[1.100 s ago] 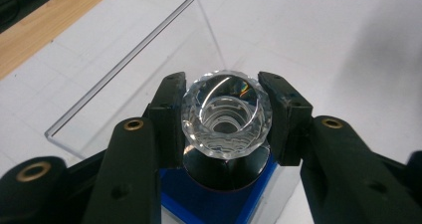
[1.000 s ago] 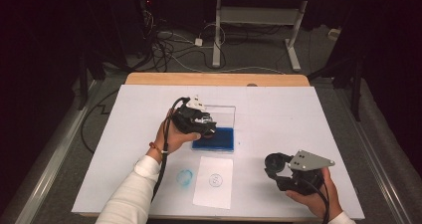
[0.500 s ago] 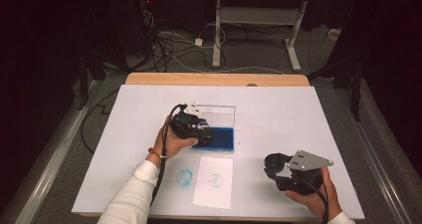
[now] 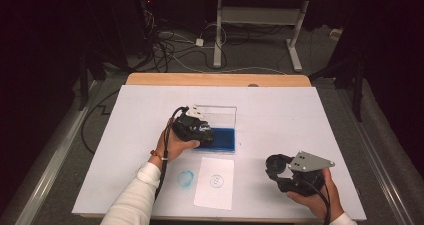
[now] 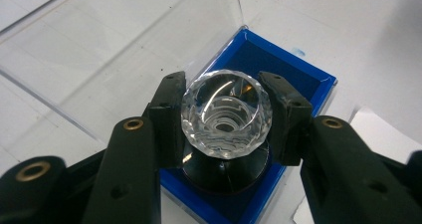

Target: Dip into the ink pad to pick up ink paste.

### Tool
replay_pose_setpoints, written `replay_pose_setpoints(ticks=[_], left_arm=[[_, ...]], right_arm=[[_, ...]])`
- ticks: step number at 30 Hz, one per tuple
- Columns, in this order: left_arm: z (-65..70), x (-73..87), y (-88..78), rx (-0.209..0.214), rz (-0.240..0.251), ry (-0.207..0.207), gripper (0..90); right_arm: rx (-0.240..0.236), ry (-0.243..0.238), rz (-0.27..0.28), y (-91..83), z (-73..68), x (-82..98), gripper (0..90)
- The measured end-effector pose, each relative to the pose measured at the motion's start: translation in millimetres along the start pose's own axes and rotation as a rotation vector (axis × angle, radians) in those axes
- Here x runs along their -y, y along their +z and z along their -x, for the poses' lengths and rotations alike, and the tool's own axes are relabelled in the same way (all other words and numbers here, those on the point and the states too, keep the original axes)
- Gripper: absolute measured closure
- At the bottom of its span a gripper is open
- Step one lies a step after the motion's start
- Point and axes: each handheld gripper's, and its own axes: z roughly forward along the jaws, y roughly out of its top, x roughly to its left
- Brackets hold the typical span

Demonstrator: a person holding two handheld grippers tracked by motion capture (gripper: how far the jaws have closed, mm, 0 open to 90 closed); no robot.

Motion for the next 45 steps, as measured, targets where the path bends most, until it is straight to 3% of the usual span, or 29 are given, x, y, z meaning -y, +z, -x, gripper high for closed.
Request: replay_pose_setpoints(ticks=[7,16,21,28,45], left_arm=[[-0.9,1.2,1.5,0.008,0.007,-0.002,54.9],[5.0,0.5,1.7,-0.024,-0.005,0.021,54.9],[1.7,1.5,1.6,-0.011,0.003,0.009,54.9],[6.1,0.2,1.2,-0.03,-0.012,0.033,54.9],[5.5,-1.7,1.4,-0.033,-0.024,0.041,54.9]], right_arm=[[0.001,0.0,-0.008,1.4,-2.0,-0.3,38.6],[0.001,-0.009,-0.016,3.2,-3.5,-0.4,38.7],[0.005,-0.008,-0.016,3.4,-3.4,-0.3,38.6],[0.008,-0.004,-0.015,2.2,-2.3,0.9,38.6],[0.029,0.009,0.009,-0.5,-1.7,0.3,38.6]])
